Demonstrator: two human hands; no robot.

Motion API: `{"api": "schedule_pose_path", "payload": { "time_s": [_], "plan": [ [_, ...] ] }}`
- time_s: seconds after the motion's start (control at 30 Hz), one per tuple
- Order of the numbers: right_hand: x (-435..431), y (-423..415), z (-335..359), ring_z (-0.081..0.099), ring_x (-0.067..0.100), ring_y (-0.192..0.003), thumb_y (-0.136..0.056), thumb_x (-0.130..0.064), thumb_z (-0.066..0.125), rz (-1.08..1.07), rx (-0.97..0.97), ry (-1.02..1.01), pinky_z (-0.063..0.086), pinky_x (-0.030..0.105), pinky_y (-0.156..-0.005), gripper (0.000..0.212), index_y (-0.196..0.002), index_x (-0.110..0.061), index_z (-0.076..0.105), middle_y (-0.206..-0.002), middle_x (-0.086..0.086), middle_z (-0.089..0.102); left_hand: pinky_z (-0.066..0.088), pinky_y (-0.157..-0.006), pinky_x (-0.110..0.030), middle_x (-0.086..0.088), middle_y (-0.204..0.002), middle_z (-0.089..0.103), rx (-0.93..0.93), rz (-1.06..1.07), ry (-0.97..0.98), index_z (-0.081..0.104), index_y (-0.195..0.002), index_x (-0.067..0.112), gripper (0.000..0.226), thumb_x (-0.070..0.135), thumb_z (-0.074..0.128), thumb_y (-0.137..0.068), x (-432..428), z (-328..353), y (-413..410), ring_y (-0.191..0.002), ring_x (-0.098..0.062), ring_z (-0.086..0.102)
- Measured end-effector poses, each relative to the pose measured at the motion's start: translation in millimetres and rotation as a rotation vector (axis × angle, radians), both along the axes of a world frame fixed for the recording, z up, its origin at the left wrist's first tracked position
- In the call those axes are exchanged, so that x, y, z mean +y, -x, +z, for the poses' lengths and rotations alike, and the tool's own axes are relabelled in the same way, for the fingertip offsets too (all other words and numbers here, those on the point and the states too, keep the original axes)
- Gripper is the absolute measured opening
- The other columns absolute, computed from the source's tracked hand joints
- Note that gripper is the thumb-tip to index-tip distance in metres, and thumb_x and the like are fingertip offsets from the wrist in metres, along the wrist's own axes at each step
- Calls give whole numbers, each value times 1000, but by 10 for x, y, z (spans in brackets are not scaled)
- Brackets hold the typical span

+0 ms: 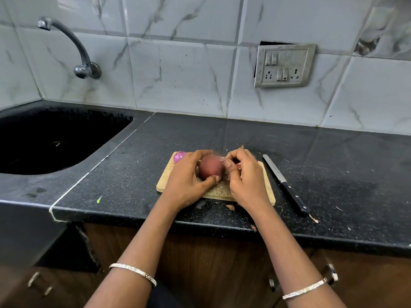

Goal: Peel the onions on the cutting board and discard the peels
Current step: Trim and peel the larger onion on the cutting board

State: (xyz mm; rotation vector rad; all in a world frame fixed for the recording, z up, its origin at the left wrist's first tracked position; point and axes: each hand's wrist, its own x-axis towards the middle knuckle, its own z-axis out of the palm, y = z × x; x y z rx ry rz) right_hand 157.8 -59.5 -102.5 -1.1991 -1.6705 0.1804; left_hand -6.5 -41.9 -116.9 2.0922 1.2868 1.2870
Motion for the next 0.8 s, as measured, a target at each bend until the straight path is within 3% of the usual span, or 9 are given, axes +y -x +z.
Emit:
{"api": "schedule_pose_path", "payload": {
  "time_s": [0.1,0.17,0.23,0.3,0.4,0.43,0.5,0.6,0.8],
  "plan": [
    [-25,-2,11,56,12,-87,-99,-13,54,5,31,-43,46,48,-98,9,-92,-11,59,-88,-14,58,48,-102,-32,3,-119,57,38,76,-10,58,-138,26,65,36,84,-79,-5,15,4,-112,-13,56],
    [-29,-13,21,56,9,-84,-101,-8,53,-40,59,-51,45,32,-82,8,-95,-12,57,-86,-11,59,48,-103,-33,3,-118,54,40,79,0,58,-137,26,67,38,86,-77,-9,21,12,-114,-15,56],
    [-10,-36,20,57,7,-80,-102,-7,52,-118,107,-69,42,26,-67,7,-98,-12,55,-82,-13,58,50,-104,-37,3,-119,54,20,67,6,60,-133,26,68,41,88,-74,-4,20,18,-114,-15,58],
    [22,-57,17,60,6,-76,-101,-8,55,-204,160,-78,45,25,-64,5,-98,-11,57,-79,-15,58,52,-104,-40,3,-119,54,-3,61,16,60,-131,26,69,43,90,-71,7,11,21,-114,-15,59],
    [49,-84,-5,63,-1,-74,-99,-5,58,-281,228,-41,45,10,-62,6,-98,-11,60,-80,-14,61,52,-103,-40,4,-122,54,-13,53,20,61,-130,27,70,43,91,-69,21,0,28,-113,-14,59],
    [55,-91,-13,66,2,-78,-98,-4,59,-293,251,-31,49,13,-67,10,-98,-14,61,-85,-13,63,52,-103,-40,5,-122,54,-12,48,20,61,-130,27,70,43,92,-68,20,-3,29,-113,-14,58],
    [87,-114,-46,67,18,-96,-95,-6,63,-323,237,-5,55,32,-85,15,-100,-20,64,-102,-14,64,52,-103,-40,7,-121,55,-12,42,16,62,-130,25,71,40,92,-68,12,3,22,-113,-14,59],
    [95,-118,-64,60,20,-114,-89,-20,71,-304,139,34,45,37,-103,17,-105,-25,69,-114,-12,56,53,-102,-41,10,-121,59,-25,41,17,62,-129,23,71,36,94,-67,27,1,12,-114,-14,60],
    [72,-47,-31,64,17,-117,-84,-51,65,-112,120,77,51,48,-96,27,-96,-31,77,-107,-10,73,55,-95,-37,16,-115,63,-85,33,-7,59,-120,23,69,30,97,-62,26,-4,24,-109,-7,62]
  ]
}}
